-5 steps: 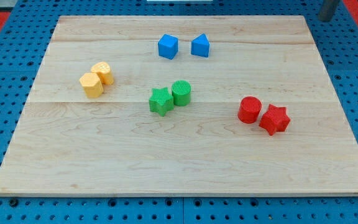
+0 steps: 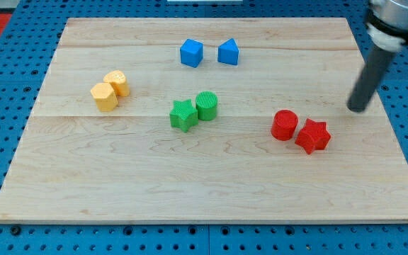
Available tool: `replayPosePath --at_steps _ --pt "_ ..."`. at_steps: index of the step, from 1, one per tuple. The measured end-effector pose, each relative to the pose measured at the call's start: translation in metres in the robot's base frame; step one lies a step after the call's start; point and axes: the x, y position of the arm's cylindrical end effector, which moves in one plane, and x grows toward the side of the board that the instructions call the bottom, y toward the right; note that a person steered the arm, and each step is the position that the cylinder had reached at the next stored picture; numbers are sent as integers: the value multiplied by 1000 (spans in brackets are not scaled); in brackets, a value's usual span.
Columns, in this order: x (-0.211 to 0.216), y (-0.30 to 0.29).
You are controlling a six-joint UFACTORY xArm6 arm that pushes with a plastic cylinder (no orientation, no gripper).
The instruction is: Move the red blocks and the green blocks closely to each other
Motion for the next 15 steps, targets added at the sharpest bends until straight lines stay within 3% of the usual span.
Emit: replayPosePath --at_steps 1,2,3,4,5,6,7,8,10,11,13,14,15 --pt "39 0" --pt "56 -49" --pt "56 -158" --pt "46 -167" --pt "68 -166" --pt "72 -137" --pt "58 -146" --pt "36 -219" --pt "69 -338" --pt "41 -387" --pt "0 -361" --pt "0 -296" --pt "0 -279"
